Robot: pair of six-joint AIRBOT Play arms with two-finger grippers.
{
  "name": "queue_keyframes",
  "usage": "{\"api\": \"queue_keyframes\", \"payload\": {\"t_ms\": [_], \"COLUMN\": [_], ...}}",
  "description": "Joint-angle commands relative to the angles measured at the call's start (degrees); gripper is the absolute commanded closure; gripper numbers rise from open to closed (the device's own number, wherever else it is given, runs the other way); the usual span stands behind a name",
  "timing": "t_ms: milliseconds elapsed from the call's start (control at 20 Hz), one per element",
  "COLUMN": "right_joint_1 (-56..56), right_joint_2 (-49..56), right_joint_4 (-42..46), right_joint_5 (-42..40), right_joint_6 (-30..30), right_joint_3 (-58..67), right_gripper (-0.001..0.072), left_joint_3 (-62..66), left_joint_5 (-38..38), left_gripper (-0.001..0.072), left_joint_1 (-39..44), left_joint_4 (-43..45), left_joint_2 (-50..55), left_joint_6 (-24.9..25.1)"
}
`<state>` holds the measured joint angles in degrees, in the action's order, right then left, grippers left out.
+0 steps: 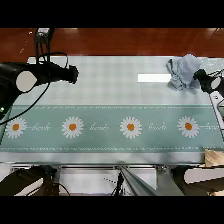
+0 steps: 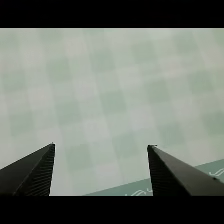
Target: Fold the shirts.
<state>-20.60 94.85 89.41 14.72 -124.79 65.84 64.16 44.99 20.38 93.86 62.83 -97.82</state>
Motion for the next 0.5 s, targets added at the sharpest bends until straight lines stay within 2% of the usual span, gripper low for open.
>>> {"api": "queue_keyframes", "payload": {"t_ms": [0,50,100,150,200,300,450], "right_joint_1": [-0.24,-0.24,-0.24,-0.24,-0.24,-0.24,-0.24], "right_joint_2": [3.98,4.46,4.70,4.66,4.22,1.55,-7.17], "right_joint_4": [-6.34,-6.60,-6.62,-6.64,-7.23,-7.41,-7.43], "right_joint_5": [-3.72,-3.74,-3.93,-4.31,-4.59,-4.83,-4.79], "right_joint_6": [-0.13,-0.13,-0.13,-0.13,-0.15,1.73,8.87], "right_joint_3": [0.04,0.04,0.04,0.04,0.04,0.04,0.04], "right_gripper": [0.0147,0.0283,0.0485,0.0616,0.0692,0.0694,0.0694], "left_joint_3": [0.00,0.00,0.00,0.00,0.00,0.04,2.19], "left_joint_5": [1.11,1.11,1.11,1.11,1.11,1.11,2.54], "left_gripper": [-0.0008,-0.0008,-0.0008,-0.0008,-0.0008,-0.0008,-0.0008], "left_joint_1": [0.00,0.00,0.00,0.00,0.00,0.00,0.00], "left_joint_4": [0.00,0.00,0.00,0.00,0.02,0.00,-0.02], "left_joint_2": [0.00,0.00,0.00,0.00,0.00,-0.02,-0.63], "left_joint_6": [0.02,0.02,0.02,0.02,0.02,0.02,0.02]}}
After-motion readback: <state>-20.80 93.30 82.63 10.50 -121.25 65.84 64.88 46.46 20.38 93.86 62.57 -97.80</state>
